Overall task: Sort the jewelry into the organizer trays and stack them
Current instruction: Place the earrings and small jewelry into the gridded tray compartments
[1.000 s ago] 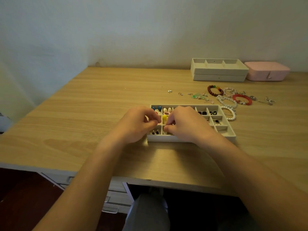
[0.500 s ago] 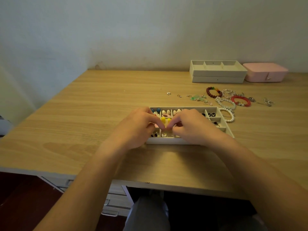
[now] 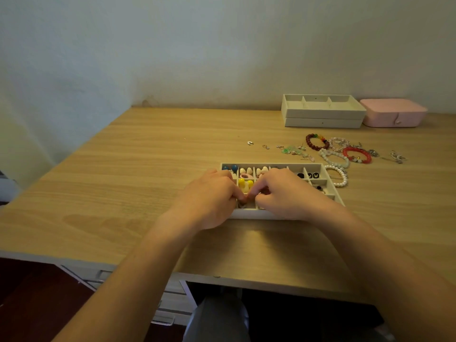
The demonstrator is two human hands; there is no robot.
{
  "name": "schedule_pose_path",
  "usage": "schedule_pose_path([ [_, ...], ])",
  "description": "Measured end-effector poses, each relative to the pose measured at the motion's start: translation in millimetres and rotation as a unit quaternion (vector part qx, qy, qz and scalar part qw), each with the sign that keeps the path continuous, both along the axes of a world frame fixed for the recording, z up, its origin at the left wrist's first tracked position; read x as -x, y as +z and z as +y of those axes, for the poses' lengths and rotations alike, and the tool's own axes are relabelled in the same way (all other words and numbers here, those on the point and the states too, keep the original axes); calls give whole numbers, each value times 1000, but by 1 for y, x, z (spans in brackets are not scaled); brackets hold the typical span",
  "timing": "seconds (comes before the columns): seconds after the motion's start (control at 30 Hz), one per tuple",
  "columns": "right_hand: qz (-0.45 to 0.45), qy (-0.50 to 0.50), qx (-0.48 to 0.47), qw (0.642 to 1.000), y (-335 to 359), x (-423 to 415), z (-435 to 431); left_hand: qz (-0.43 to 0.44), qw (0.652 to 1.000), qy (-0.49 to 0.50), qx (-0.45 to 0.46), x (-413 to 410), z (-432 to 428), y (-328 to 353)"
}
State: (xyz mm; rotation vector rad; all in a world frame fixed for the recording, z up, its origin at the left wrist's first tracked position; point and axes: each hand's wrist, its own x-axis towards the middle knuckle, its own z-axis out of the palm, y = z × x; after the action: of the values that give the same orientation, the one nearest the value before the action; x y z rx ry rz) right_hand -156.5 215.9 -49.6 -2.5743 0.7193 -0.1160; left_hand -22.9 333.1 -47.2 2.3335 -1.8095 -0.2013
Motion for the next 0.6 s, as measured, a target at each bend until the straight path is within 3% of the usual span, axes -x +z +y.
schedule_pose_path([
  [0.1,-29,-9,-9,1000,1,2,-1,8,1000,10,5,1,-1,0],
  [0.3,-21,10,-35,999,2,3,-2,120,985,78,98,-8,1,4],
  [0.6,23,30,-15,999,1,0,-2,154,978,70,123,-11,-1,0],
])
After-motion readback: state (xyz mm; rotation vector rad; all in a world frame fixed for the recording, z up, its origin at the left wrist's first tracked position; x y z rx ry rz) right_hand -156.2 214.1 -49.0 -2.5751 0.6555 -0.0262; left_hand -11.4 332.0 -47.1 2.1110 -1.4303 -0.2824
